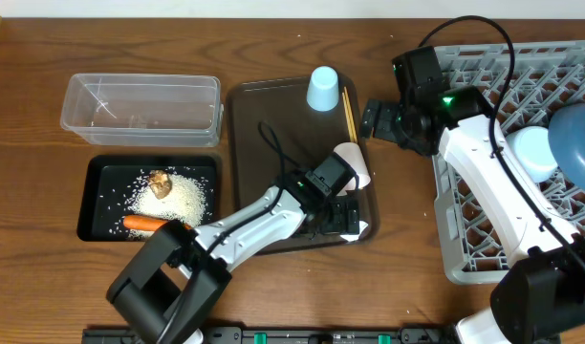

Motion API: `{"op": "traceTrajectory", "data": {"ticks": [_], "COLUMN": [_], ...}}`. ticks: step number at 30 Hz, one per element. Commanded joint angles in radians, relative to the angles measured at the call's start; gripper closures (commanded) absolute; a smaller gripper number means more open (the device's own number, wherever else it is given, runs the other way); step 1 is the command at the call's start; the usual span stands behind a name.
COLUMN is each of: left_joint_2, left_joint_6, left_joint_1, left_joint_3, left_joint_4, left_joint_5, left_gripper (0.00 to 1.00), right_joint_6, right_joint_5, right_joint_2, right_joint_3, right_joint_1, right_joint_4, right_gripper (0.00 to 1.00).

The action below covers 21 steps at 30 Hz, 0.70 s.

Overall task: Sort waste into correct bins and load items into the dishwasher rack
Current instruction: 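Swing the left gripper over the brown tray toward the white tissue, then lower the left gripper and grasp the crumpled white tissue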

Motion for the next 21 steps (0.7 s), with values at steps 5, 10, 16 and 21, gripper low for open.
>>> {"op": "traceTrajectory", "data": {"ticks": [5,10,16,21], "left_joint_2": [0.001,0.000,-0.005,-0.005], "left_joint_6": [-0.010,-0.007,-0.007,-0.008], "left_joint_1": [0.000,0.000,0.000,0.000], "left_joint_3": [0.000,0.000,0.000,0.000], "left_joint_4": [0.020,0.020,0.020,0.020], "left_joint_5": [-0.016,-0.017,-0.016,-0.005], "left_gripper": [0.04,0.06,0.11,0.16], "right_joint_6": [0.012,0.012,0.012,0.012], "right_joint_5": [0.000,0.000,0.000,0.000], "right_joint_2": [-0.002,-0.002,-0.002,-0.002], "right_joint_3": [0.007,0.007,0.007,0.007], "right_joint_1": [0.003,0.003,0.003,0.003], "right_joint_4": [-0.001,-0.001,-0.001,-0.001], "right_gripper": [0.01,0.01,0.01,0.01]}}
